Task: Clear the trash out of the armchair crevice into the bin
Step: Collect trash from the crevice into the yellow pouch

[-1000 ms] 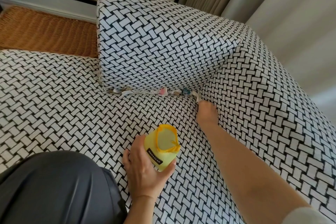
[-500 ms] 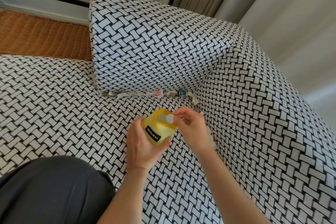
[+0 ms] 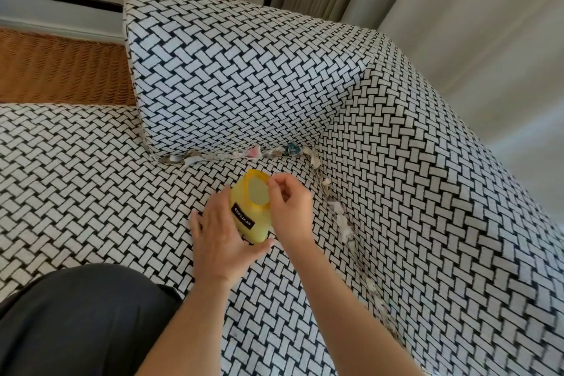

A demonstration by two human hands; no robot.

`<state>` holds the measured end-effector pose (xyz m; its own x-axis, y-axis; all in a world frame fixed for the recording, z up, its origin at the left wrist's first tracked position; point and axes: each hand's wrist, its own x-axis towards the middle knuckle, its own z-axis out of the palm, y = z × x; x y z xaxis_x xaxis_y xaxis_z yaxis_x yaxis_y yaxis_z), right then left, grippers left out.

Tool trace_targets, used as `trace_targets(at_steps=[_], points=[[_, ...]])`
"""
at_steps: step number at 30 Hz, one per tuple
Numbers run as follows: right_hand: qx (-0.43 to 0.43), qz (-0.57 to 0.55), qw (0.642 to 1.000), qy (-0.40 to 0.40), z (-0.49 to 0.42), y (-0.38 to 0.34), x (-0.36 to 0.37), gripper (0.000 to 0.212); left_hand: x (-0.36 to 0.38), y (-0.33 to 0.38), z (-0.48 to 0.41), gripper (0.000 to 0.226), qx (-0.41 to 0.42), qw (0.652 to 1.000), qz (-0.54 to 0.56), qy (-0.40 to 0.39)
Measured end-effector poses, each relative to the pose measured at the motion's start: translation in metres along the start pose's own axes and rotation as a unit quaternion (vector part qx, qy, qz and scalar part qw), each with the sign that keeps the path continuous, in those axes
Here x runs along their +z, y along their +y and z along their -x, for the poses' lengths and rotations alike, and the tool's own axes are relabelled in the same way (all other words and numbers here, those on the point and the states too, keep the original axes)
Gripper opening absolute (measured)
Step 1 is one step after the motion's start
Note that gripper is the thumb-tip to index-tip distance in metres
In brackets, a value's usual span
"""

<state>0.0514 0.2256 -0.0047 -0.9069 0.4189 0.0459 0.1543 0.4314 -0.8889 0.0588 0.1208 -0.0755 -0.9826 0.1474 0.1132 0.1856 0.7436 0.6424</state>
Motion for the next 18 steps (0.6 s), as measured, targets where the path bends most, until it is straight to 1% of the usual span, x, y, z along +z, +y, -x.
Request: trace_targets(at_steps=[2, 4, 6, 7, 8, 9, 10, 11, 12, 13, 14, 16, 18], points=[[-0.023, -0.003, 1.0, 0.005, 0.007, 0.0, -0.005, 0.016, 0.0, 0.001, 0.006, 0.119, -0.022, 0.999, -0.042, 0.016], [-0.041, -0.018, 0.999, 0.001, 0.012, 0.001, -0.009, 0.017, 0.002, 0.002, 0.006, 0.118, -0.026, 0.998, -0.045, 0.019], [-0.027, -0.028, 0.999, 0.004, 0.005, 0.008, -0.015, 0.021, 0.002, 0.002, 0.004, 0.115, -0.03, 0.999, -0.034, 0.026], [-0.016, -0.005, 1.0, 0.003, -0.001, 0.014, -0.021, 0.023, 0.002, 0.002, 0.004, 0.114, -0.033, 0.999, -0.027, 0.027], [-0.008, 0.057, 0.998, -0.001, -0.01, 0.023, -0.028, 0.024, 0.002, 0.003, 0.005, 0.113, -0.034, 0.999, -0.023, 0.028], [-0.006, 0.159, 0.987, -0.013, -0.021, 0.036, -0.037, 0.026, 0.002, 0.003, 0.005, 0.112, -0.033, 0.999, -0.021, 0.032], [-0.002, 0.272, 0.962, -0.034, -0.031, 0.048, -0.047, 0.03, 0.003, 0.004, 0.005, 0.111, -0.031, 0.999, -0.021, 0.036], [0.011, 0.363, 0.93, -0.053, -0.039, 0.059, -0.055, 0.034, 0.003, 0.004, 0.005, 0.109, -0.03, 0.999, -0.022, 0.04], [0.025, 0.413, 0.908, -0.066, -0.046, 0.067, -0.061, 0.036, 0.004, 0.004, 0.004, 0.107, -0.03, 0.998, -0.023, 0.043], [0.032, 0.427, 0.901, -0.073, -0.053, 0.074, -0.064, 0.035, 0.004, 0.004, 0.002, 0.106, -0.032, 0.998, -0.024, 0.046], [0.024, 0.429, 0.9, -0.07, -0.059, 0.077, -0.064, 0.032, 0.005, 0.004, 0.0, 0.106, -0.034, 0.998, -0.025, 0.049], [-0.011, 0.452, 0.891, -0.049, -0.074, 0.078, -0.06, 0.027, 0.006, 0.004, -0.003, 0.106, -0.04, 0.998, -0.023, 0.05], [-0.044, 0.511, 0.858, -0.038, -0.091, 0.073, -0.055, 0.031, 0.007, 0.003, -0.007, 0.107, -0.043, 0.998, -0.021, 0.051]])
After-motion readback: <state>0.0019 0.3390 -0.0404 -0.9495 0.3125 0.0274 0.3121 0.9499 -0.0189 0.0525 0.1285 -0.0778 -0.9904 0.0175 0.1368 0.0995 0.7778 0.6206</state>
